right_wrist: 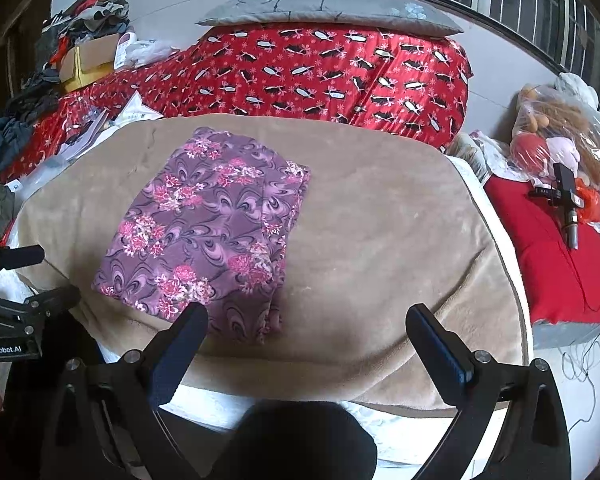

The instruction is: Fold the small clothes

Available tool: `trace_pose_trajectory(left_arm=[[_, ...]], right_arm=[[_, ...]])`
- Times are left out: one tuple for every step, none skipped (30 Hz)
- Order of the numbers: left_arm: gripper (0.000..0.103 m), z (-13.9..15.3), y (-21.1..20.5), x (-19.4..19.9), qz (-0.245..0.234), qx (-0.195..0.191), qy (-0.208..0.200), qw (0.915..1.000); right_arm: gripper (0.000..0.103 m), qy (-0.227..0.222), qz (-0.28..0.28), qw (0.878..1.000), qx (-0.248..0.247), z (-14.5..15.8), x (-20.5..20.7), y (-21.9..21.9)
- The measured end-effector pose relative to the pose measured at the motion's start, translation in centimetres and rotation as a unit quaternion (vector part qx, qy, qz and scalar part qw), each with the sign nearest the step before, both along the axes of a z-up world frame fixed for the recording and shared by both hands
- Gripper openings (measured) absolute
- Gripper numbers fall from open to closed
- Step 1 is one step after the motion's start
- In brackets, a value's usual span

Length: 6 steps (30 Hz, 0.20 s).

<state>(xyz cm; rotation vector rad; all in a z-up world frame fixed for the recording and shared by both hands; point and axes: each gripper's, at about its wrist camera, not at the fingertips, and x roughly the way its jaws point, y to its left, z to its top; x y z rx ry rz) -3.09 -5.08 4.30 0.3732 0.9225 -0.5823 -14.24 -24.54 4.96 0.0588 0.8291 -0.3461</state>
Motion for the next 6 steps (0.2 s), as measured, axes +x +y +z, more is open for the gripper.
trace_pose_trajectory(left_arm=[[0.087, 0.05, 0.00, -0.05, -0.002, 0.000, -0.001, 1.0000], [0.087, 0.19, -0.01, -0.11, -0.004, -0.002, -0.003, 1.0000], [0.087, 0.31, -0.02, -0.16, -0.004, -0.003, -0.006, 1.0000], [0.087, 0.44, -0.05, -0.20, -0.005, -0.004, -0.009, 0.9999], [0.087, 0.49, -0.11, -0.18, -0.005, -0.002, -0.012, 0.9999], [0.087, 0.52, -0.17, -0.18, -0.004, 0.001, -0.014, 0.9999]], right_arm=[[0.100, 0.000, 0.000, 1.000, 0.000, -0.03, 0.01, 0.07], [0.100, 0.000, 0.000, 1.000, 0.000, 0.03, -0.01, -0.05], [0.100, -0.001, 0.000, 1.000, 0.000, 0.03, 0.00, -0.06], [0.100, -0.001, 0.001, 1.000, 0.000, 0.03, -0.01, -0.11], [0.100, -0.001, 0.001, 1.000, 0.000, 0.05, -0.01, -0.17], [0.100, -0.001, -0.001, 1.000, 0.000, 0.01, -0.01, -0.15]])
